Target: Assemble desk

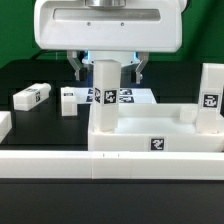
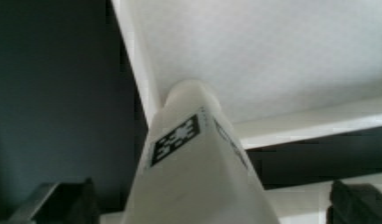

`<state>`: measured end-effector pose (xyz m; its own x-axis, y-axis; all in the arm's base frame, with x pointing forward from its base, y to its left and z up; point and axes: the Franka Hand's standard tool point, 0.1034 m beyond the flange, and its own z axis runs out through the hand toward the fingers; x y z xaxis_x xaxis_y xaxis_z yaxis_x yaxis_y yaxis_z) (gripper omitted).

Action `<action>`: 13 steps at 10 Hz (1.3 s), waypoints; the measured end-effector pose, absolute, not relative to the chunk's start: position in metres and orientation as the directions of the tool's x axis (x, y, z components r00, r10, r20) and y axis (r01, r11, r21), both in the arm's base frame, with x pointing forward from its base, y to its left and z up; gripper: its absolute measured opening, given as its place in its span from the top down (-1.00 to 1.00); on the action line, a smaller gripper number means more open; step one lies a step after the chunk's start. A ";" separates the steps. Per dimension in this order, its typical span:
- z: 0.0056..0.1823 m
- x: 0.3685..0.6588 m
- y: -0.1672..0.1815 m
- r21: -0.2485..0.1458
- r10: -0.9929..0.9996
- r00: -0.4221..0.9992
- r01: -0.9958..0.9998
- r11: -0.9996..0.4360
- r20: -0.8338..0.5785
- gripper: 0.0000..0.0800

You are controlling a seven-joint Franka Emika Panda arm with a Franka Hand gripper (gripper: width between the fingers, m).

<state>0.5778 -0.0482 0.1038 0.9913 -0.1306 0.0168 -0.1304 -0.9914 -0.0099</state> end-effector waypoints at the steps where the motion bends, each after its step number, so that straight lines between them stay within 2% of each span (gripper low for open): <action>1: 0.103 0.578 -0.049 -0.006 -0.010 1.000 -0.010 -1.000 0.017 -0.62; 4: 0.104 0.579 -0.048 0.000 0.264 0.964 0.264 -0.965 0.020 -0.62; 7: 0.104 0.579 -0.048 0.003 0.339 0.941 0.339 -0.941 0.020 -0.57; 9: 0.104 0.579 -0.049 0.003 0.338 0.941 0.338 -0.941 0.020 0.29; 13: 0.104 0.579 -0.051 -0.012 0.265 0.964 0.266 -0.964 0.025 0.28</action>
Offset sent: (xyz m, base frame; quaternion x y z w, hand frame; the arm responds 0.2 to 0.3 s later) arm 0.0014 0.0023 0.0000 -0.0132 0.0029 -0.2056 0.9785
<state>0.5789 -0.0508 0.1036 0.9638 0.2654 0.0253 0.2658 -0.9640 -0.0116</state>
